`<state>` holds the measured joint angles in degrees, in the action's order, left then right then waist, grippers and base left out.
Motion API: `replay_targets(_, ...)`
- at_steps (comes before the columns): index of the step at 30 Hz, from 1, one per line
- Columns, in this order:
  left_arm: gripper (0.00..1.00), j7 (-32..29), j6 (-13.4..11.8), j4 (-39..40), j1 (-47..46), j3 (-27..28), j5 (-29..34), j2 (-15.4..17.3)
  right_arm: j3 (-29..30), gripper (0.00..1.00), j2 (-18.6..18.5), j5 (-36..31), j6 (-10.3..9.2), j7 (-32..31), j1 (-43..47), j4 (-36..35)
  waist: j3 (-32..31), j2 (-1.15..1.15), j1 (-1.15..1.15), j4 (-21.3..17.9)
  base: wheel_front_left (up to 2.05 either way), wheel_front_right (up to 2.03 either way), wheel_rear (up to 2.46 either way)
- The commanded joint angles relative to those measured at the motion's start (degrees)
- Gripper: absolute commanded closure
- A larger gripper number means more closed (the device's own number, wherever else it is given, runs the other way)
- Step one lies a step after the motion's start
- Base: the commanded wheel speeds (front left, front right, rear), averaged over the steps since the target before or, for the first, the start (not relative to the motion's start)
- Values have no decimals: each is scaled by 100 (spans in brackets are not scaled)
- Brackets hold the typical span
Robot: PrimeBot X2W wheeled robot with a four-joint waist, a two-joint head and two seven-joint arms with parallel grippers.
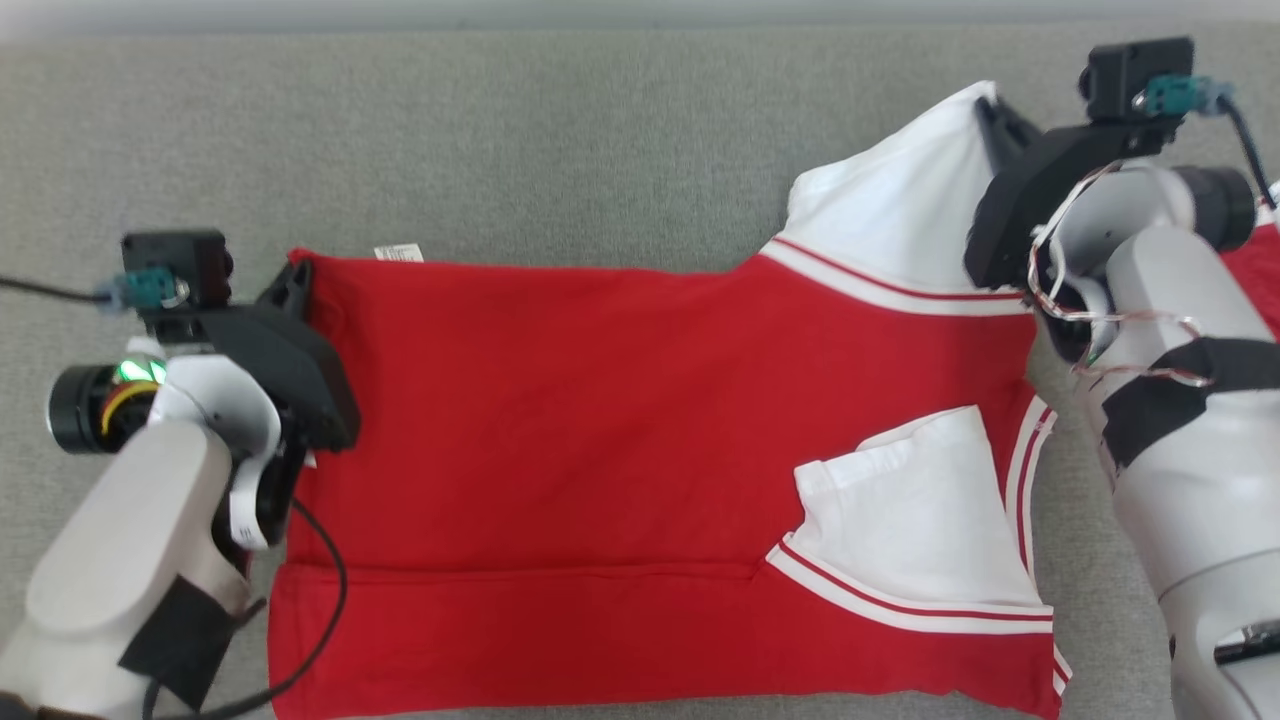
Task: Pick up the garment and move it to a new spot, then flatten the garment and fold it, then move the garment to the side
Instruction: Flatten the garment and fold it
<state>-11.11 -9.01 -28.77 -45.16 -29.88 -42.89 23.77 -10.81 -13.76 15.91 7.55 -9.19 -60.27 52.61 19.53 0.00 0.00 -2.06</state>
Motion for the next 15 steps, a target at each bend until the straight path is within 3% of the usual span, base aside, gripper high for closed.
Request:
replay_targets(1, 100, 121, 48, -14, 152, -37, 30, 6, -76, 100, -20, 141, -16, 41, 150, -97, -171, 0, 0, 4, 0, 0, 0)
replay_targets(7, 100, 567, 246, 119, 655, -214, 189, 143, -659, 100, -388, 966, -16, -177, 914, -1084, -516, 0, 0, -8, 0, 0, 0)
replay_targets(15, 100, 1109, 268, 533, 1524, -412, 370, 383, -971, 100, -1471, 2252, -16, -1073, 2555, -3348, -882, 0, 0, -38, 0, 0, 0)
